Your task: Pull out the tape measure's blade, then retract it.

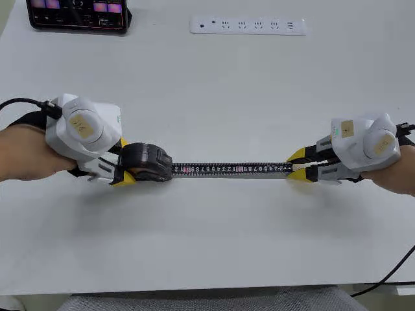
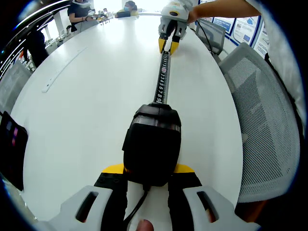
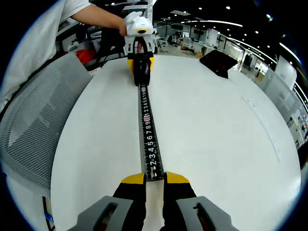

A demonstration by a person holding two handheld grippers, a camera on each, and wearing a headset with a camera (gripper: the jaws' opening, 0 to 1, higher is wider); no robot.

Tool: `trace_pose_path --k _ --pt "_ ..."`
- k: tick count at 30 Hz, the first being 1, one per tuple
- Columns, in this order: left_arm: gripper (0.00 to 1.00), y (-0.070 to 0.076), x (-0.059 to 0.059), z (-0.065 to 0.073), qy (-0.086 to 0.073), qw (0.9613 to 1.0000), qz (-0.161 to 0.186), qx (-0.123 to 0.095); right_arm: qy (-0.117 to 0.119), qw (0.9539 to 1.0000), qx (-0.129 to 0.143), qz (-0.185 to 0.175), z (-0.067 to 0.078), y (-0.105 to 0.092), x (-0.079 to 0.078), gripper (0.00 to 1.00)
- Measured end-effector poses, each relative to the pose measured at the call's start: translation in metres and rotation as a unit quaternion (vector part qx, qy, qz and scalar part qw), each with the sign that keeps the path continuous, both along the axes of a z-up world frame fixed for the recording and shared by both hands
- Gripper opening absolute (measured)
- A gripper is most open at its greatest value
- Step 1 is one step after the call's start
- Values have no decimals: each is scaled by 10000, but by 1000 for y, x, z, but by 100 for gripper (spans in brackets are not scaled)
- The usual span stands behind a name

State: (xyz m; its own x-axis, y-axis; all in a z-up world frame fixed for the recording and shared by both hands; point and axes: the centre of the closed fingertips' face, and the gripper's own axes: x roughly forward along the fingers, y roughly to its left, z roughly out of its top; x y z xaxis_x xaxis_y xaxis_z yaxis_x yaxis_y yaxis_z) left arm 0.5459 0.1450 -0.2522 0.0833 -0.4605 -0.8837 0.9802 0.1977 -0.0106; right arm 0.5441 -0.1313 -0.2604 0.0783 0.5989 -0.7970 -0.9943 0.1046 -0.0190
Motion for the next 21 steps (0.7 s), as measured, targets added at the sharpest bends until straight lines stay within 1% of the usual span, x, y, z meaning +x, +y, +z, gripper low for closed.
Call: trace_pose_path --k 21 --pt "27 0 0 0 -11 10000 -30 2 16 9997 -225 -9 3 -25 -2 9"
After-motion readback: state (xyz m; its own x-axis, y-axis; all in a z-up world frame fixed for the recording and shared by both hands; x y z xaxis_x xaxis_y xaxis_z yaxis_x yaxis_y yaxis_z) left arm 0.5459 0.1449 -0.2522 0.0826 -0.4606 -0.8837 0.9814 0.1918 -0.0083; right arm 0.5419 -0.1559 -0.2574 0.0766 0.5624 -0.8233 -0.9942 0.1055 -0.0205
